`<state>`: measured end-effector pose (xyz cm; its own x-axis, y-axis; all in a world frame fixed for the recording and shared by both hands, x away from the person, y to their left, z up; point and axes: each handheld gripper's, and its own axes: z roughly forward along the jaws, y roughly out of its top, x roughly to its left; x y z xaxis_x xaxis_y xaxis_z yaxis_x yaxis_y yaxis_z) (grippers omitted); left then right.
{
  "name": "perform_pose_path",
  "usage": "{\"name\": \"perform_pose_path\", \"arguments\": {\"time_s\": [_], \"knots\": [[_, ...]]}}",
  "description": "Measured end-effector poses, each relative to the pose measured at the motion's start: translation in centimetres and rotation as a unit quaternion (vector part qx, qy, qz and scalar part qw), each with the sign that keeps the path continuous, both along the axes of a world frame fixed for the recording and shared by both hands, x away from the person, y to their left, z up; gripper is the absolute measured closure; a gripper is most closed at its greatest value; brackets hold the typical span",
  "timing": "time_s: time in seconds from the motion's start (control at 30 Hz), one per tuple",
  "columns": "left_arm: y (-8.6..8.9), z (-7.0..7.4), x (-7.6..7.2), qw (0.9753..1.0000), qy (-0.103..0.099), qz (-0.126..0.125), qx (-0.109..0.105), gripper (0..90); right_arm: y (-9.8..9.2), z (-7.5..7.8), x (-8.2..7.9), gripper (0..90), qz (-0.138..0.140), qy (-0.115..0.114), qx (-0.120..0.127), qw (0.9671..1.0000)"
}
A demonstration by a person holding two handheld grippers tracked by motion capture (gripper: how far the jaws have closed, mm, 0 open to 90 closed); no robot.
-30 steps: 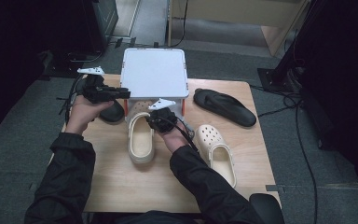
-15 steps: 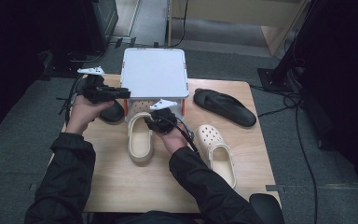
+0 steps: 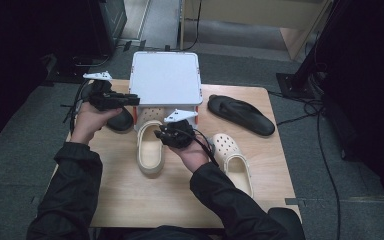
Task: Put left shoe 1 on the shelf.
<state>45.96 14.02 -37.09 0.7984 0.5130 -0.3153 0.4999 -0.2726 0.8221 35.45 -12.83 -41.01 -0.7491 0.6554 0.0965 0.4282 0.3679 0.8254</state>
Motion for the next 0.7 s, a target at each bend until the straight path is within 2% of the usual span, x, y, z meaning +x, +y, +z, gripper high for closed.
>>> {"name": "perform_pose_path", "arguments": {"time_s": [0.2, 0.37, 0.47, 0.7], "knots": [[-0.1, 0.1, -0.1, 1.0000, -0.003, 0.001, 0.004, 71.4, 0.2, -0.6, -1.5, 75.0, 0.027, 0.009, 0.001, 0.9996], [-0.1, 0.1, -0.1, 1.0000, -0.004, 0.002, 0.005, 71.9, 0.7, -2.0, -3.2, 78.0, 0.052, 0.024, 0.003, 0.9984], [-0.1, 0.1, -0.1, 1.0000, -0.004, 0.004, 0.005, 72.3, 0.7, -2.6, -3.7, 78.6, 0.056, 0.032, 0.005, 0.9979], [-0.1, 0.1, -0.1, 0.9999, -0.008, 0.006, 0.010, 73.0, 1.1, -3.6, -5.1, 80.9, 0.077, 0.047, -0.006, 0.9959]]}}
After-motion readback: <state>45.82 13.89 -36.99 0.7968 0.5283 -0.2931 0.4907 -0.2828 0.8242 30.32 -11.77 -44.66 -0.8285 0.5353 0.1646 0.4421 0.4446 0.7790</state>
